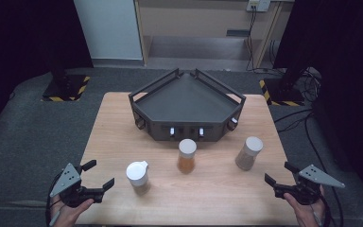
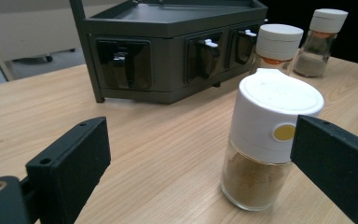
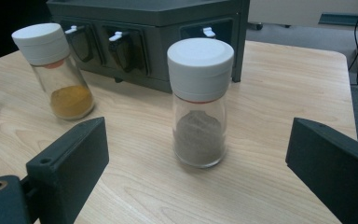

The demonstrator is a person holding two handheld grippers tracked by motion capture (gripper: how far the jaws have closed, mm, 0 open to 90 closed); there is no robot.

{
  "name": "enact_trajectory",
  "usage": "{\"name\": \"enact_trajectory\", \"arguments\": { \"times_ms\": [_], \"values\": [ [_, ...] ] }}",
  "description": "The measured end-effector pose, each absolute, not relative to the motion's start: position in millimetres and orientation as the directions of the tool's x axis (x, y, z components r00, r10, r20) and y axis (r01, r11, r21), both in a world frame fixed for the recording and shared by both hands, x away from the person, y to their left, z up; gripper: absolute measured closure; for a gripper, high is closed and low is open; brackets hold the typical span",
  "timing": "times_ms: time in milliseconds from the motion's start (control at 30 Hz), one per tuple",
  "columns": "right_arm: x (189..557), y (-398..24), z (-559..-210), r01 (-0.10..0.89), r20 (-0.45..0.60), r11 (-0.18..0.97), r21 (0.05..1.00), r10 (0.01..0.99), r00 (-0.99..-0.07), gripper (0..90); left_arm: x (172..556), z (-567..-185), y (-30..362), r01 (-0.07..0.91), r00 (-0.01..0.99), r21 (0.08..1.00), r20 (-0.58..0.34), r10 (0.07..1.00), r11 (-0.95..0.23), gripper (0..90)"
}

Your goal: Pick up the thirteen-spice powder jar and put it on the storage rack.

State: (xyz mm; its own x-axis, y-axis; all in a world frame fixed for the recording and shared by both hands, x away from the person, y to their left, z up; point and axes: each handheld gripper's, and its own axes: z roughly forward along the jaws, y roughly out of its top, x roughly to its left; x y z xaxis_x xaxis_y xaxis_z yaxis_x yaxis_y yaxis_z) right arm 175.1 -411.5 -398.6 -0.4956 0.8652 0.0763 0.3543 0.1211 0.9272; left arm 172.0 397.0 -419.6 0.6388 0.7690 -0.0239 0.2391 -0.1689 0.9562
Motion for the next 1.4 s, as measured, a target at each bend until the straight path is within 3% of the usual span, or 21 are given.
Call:
{"name": "enact_trajectory", "arguments": {
  "times_ms": [1400],
  "values": [
    [180.4,-417.1,-401.8,0.366,0.107,0.113,0.924,0.842,-0.529,6.3,177.8,-423.9,403.5,0.269,0.649,0.953,-0.071,0.758,-0.142,2.3]
  ]
}}
